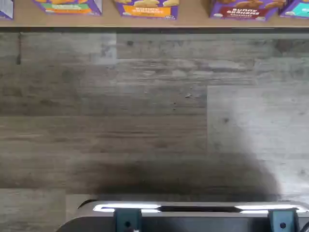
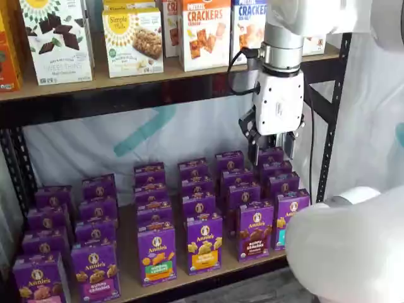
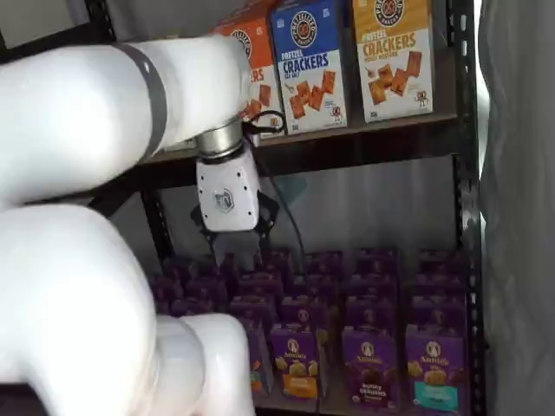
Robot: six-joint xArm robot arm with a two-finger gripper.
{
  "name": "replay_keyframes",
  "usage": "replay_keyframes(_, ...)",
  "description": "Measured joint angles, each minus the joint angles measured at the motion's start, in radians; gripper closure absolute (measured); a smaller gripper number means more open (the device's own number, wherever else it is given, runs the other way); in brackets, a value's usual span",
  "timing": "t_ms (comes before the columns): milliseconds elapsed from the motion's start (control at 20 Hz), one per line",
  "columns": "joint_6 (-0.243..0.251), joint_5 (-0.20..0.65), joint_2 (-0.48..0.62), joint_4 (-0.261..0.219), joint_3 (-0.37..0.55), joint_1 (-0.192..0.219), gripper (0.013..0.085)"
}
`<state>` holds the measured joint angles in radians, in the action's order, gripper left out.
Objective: Pick up the purple box with a brown patch in the center, on the bottom shelf, the fifth box from the left
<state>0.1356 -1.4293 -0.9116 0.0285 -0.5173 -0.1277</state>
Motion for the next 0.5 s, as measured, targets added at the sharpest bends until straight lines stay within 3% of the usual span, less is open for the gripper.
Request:
replay_keyframes(200, -0.037, -0.016, 0.011, 0.056, -0.008, 0.031, 0.013)
replay_keyframes(500, -0.03, 0.01, 0.02, 0.043, 0.003, 0.023, 0.013)
